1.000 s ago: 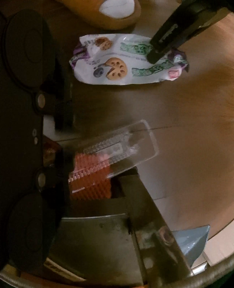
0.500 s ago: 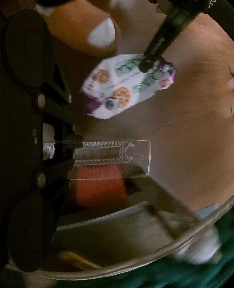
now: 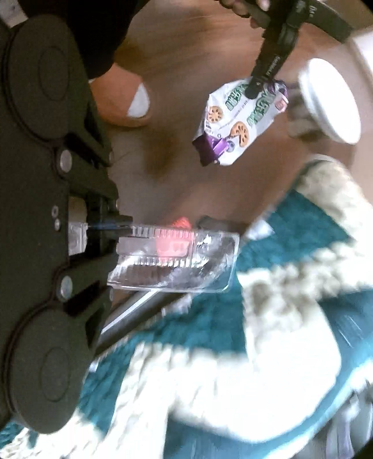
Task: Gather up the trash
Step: 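Lift wrapper and plastic tray and carry them over the teal bin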
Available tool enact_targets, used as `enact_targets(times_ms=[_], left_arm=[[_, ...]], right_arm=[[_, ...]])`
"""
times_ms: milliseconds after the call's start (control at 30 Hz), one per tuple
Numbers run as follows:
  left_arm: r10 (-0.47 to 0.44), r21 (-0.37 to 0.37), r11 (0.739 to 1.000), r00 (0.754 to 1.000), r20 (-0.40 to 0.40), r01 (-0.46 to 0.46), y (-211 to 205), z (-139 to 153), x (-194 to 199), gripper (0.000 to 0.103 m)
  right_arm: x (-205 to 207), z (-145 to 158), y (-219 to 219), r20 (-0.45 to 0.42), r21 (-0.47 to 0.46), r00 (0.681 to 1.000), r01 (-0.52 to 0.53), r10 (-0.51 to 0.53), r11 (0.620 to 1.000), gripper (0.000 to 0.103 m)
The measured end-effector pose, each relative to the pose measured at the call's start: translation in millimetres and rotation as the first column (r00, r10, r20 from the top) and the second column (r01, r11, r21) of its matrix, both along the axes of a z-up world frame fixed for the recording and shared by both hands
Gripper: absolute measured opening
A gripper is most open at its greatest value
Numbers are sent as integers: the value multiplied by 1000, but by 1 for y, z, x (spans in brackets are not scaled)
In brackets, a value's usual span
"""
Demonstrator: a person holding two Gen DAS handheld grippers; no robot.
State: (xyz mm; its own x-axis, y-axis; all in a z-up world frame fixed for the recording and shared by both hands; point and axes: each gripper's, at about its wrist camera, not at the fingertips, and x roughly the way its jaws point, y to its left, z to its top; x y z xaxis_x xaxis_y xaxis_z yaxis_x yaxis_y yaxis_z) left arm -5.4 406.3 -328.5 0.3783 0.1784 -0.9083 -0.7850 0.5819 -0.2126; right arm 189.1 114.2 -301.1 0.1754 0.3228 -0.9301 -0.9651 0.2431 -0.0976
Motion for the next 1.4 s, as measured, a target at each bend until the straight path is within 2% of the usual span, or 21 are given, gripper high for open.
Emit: enact_targets(times_ms=[200,400,567,733,833,933,1067,1267,1400], left_arm=[[-23,116,993,995,101,11,-6,88,-5,23],[-68,213,977,974,217,20,-30,178,-2,23],[-154,303,951,941,300,59,-67,257,7,23],[-274,370,920,885,376,128,-116,327,26,23],[-356,408,895,842,404,183,-152,361,44,23],[-433,430,871,788,438,239,-192,392,66,23],[-536,469,823,709,458,320,-247,428,101,23],[-674,525,733,566,474,433,-340,473,149,23],[-752,562,659,458,475,500,-406,497,181,23]], right_arm=[[-12,80,-37,53,142,996,62,-70,988,1],[-27,160,-83,114,310,983,101,-142,945,1],[-37,224,-127,147,423,970,114,-192,899,1],[-46,284,-176,168,526,952,132,-255,840,1],[-45,314,-208,169,591,936,155,-309,792,1],[-44,343,-247,179,643,911,177,-371,745,1],[-39,374,-294,209,692,868,195,-451,695,1],[-25,416,-362,256,729,786,225,-562,647,1],[-11,437,-405,273,750,714,261,-644,607,1]])
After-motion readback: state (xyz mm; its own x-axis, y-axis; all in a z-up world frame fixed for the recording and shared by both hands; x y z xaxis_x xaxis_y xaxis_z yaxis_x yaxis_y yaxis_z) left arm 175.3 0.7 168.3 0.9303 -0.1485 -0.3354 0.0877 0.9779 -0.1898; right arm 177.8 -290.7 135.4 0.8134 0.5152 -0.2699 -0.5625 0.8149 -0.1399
